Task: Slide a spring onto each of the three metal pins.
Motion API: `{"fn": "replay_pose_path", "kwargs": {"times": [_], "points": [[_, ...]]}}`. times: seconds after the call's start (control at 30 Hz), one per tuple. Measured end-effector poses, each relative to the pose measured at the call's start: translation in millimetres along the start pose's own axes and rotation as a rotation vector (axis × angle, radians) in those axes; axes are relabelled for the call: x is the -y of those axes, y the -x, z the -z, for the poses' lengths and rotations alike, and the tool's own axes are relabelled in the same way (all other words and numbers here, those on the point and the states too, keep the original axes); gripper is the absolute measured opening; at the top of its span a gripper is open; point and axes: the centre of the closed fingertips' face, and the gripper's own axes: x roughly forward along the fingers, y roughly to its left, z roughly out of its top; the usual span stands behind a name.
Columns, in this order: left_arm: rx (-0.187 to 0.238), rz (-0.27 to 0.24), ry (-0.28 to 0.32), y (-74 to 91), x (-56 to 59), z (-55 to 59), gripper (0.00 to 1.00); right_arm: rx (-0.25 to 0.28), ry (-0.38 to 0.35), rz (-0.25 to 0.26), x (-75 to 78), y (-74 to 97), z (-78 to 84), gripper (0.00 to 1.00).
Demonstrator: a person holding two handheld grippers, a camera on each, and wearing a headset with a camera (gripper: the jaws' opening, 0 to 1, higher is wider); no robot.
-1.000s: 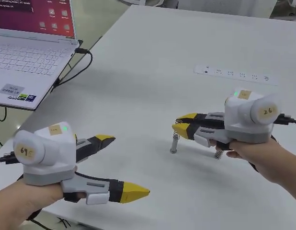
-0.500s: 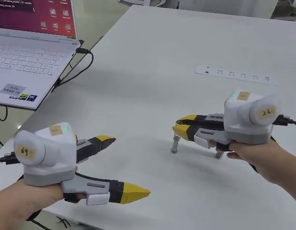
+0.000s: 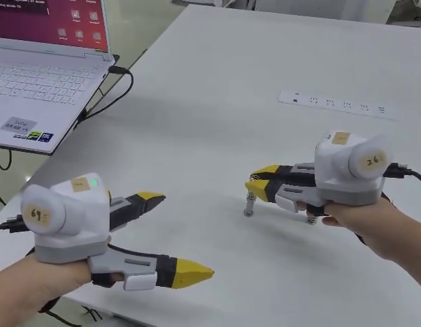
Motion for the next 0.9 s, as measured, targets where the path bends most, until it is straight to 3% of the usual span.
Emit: {"fn": "replay_pose_path", "kwargs": {"times": [0.57,0.67,0.9], "points": [[-0.003,0.000,0.003,1.0,-0.2,2.5,0.95,0.007,0.033,0.009,1.2,-0.9,2.6,0.08],[-0.004,-0.001,0.003,0.8,-0.4,2.6,0.95,-0.031,0.063,0.002,0.8,-3.4,13.3,0.08],[-0.008,0.004,0.001,-0.1,-0.3,1.9,0.94,-0.052,0.057,0.001,-0.5,-5.3,22.6,0.09]]}}
